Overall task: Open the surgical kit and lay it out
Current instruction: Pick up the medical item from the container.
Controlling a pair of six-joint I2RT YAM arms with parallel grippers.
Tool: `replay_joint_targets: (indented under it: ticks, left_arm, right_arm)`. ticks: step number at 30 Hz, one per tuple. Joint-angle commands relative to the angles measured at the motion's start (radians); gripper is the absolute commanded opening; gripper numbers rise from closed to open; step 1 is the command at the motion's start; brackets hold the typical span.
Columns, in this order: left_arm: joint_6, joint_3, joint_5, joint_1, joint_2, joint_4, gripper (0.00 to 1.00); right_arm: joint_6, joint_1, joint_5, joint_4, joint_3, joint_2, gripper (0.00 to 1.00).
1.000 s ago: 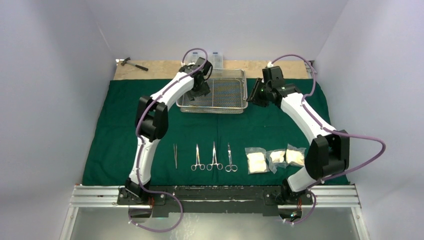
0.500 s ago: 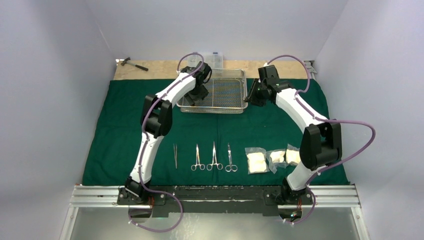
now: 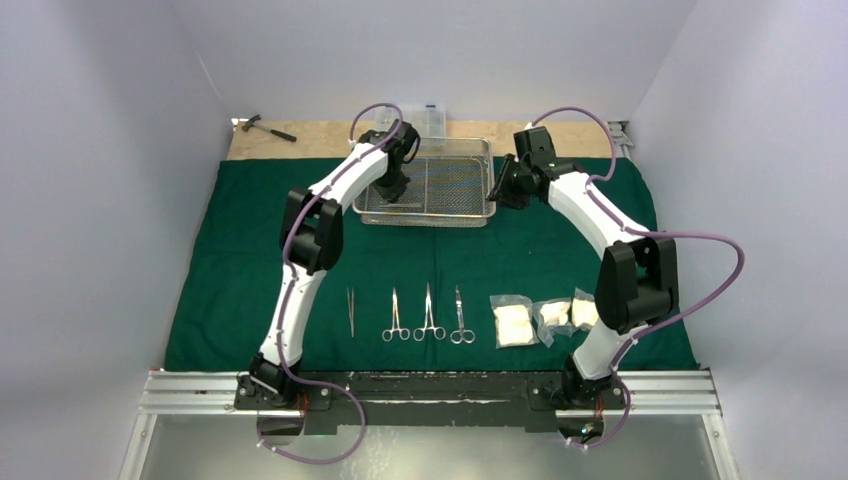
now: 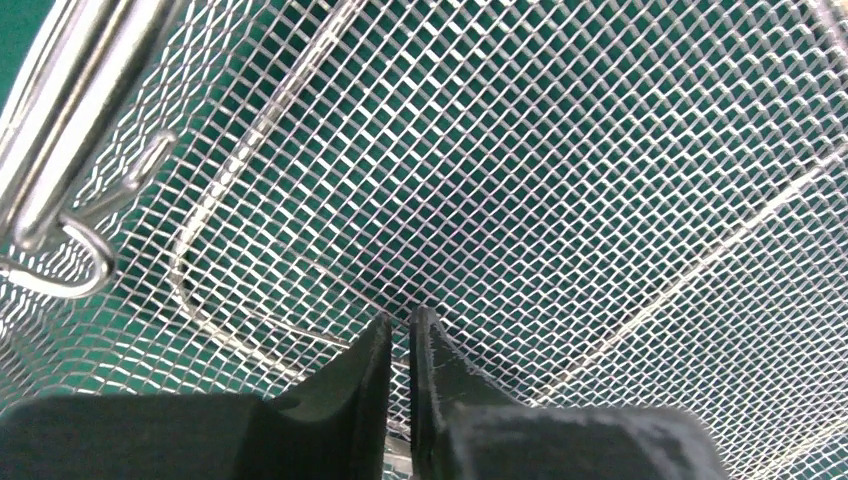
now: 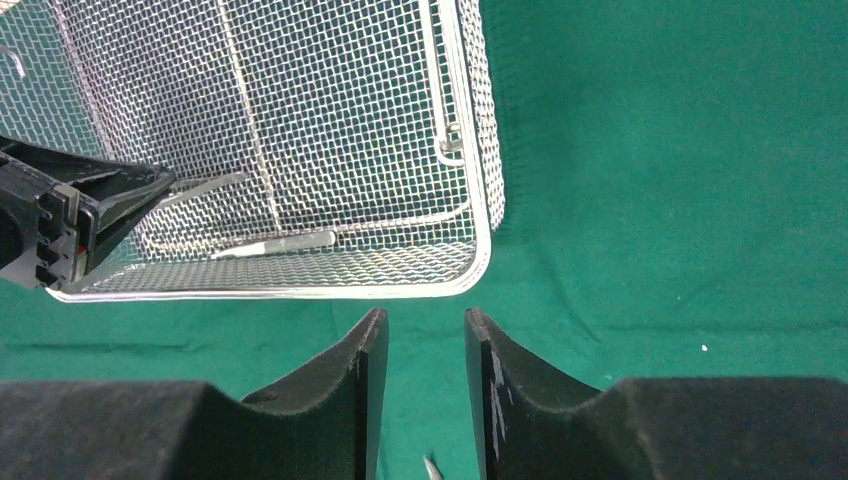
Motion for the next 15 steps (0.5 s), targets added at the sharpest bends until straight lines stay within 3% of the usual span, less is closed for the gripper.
replay_joint_targets:
  ticks: [1, 2, 11, 14, 15]
  left_arm:
    - [0.031, 0.022, 0.004, 0.007, -0.001, 0.068, 0.04]
    - [0.042, 0.022, 0.002, 0.007, -0.004, 0.074, 0.0]
    - [0.229, -0.021, -0.01, 0.002, -0.094, 0.21, 0.0]
    - [0.228, -0.025, -0.071, -0.002, -0.119, 0.175, 0.0]
    - [0.214, -0.017, -0.087, -0.002, -0.12, 0.148, 0.07]
  right_arm:
    - [0.002, -0.004, -0.008, 0.01, 0.051, -0.001, 0.37]
    - [0.005, -0.004, -0.007, 0.01, 0.052, 0.001, 0.37]
    - [0.025, -0.004, -0.007, 0.016, 0.067, 0.011, 0.36]
    - [0.03, -0.004, -0.008, 0.016, 0.076, 0.017, 0.36]
    - [0.03, -0.003, -0.01, 0.016, 0.079, 0.018, 0.36]
